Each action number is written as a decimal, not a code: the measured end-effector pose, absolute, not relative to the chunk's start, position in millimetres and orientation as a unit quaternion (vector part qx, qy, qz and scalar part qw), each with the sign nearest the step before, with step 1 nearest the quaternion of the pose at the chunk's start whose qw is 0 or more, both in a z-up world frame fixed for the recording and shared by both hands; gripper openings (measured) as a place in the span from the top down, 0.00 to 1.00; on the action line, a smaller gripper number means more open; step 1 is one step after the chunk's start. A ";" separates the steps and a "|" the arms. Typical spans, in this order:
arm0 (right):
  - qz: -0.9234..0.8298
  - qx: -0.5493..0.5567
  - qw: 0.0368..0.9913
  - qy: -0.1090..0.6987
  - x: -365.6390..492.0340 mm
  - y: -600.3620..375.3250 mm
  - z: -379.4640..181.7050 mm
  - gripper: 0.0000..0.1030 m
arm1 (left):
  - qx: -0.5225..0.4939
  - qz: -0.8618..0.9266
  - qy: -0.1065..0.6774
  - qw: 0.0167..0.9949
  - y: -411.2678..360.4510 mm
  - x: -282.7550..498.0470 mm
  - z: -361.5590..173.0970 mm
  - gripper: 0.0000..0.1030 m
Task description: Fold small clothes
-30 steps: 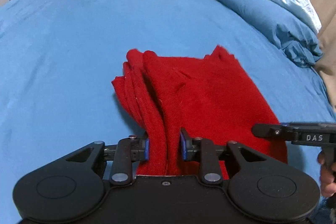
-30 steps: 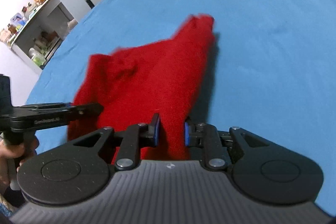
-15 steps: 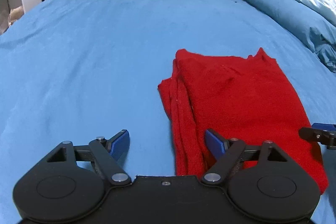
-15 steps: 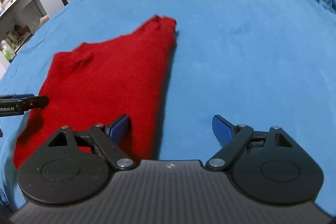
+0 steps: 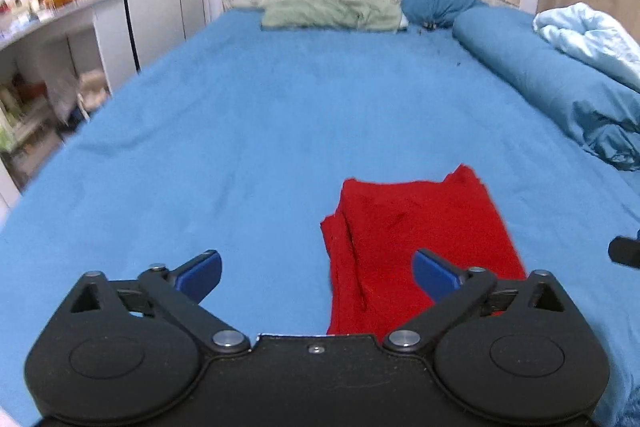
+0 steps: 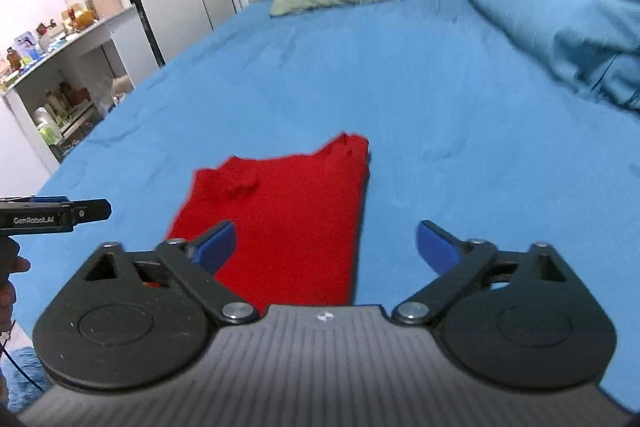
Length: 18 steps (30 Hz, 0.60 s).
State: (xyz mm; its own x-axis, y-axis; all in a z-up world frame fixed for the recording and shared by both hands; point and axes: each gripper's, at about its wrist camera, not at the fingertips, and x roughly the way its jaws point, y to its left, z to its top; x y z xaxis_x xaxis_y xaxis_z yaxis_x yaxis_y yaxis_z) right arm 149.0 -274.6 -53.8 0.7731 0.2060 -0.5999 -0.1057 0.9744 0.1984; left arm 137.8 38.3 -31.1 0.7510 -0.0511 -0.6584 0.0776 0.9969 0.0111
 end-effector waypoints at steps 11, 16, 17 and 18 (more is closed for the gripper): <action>0.010 0.032 0.946 0.322 41.5 -244.2 8.5 0.00 | 0.063 -0.030 0.336 0.939 16.1 28.2 3.0 0.00; -0.006 0.019 0.936 0.352 13.0 -242.0 0.3 0.00 | 0.048 -0.040 0.359 0.931 18.3 10.4 -7.7 0.00; -0.009 0.018 0.933 0.358 9.1 -241.4 -3.5 0.00 | 0.051 -0.041 0.361 0.930 17.6 7.2 -9.6 0.00; -0.010 0.018 0.932 0.362 4.3 -242.1 -6.3 0.00 | 0.056 -0.041 0.361 0.930 16.9 3.1 -11.6 0.00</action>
